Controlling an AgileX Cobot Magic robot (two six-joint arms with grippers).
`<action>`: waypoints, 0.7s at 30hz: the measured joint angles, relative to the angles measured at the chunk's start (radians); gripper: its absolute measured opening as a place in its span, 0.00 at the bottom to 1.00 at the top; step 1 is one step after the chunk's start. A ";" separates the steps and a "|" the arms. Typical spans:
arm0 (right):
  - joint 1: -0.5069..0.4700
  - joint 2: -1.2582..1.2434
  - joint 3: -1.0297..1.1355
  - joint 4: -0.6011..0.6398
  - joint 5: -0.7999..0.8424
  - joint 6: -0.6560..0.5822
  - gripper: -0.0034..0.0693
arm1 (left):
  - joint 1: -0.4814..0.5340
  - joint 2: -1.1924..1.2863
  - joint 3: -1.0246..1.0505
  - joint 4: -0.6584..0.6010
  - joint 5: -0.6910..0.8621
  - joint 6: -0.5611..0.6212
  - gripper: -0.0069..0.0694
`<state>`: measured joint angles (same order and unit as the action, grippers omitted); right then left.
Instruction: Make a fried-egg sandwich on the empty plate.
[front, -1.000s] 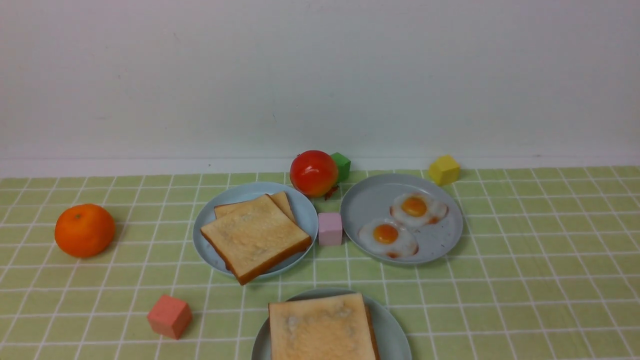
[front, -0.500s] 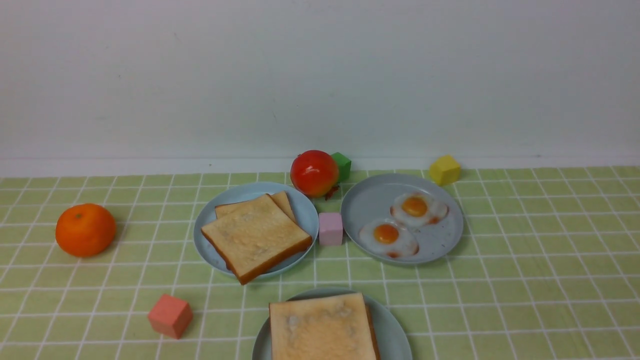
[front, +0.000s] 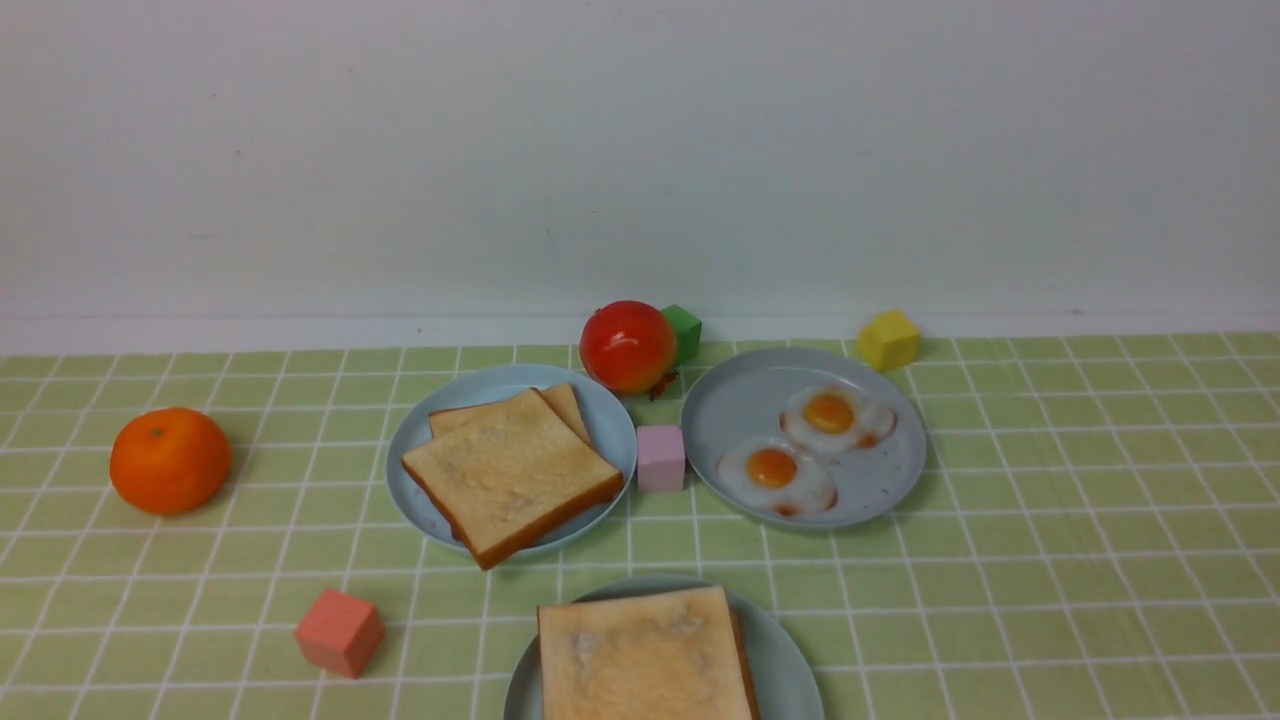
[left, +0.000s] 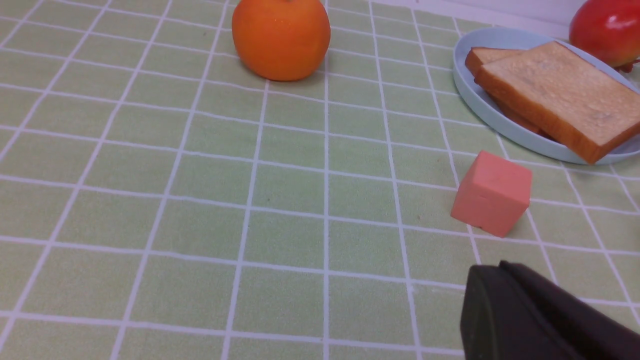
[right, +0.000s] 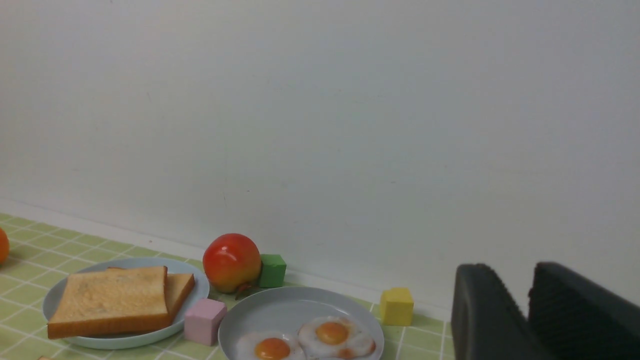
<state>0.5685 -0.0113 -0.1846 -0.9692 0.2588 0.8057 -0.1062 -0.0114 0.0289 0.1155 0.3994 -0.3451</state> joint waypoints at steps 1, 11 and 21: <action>0.000 0.000 0.000 0.000 0.000 0.000 0.29 | 0.000 0.000 0.000 0.000 0.000 0.000 0.09; -0.002 0.000 0.013 0.269 0.048 -0.044 0.32 | 0.000 0.000 0.000 0.000 0.000 -0.001 0.10; -0.223 0.000 0.047 0.891 0.104 -0.617 0.33 | 0.000 0.000 0.000 0.000 0.000 -0.002 0.11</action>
<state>0.3456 -0.0113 -0.1375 -0.0779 0.3633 0.1891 -0.1062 -0.0114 0.0289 0.1158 0.3990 -0.3471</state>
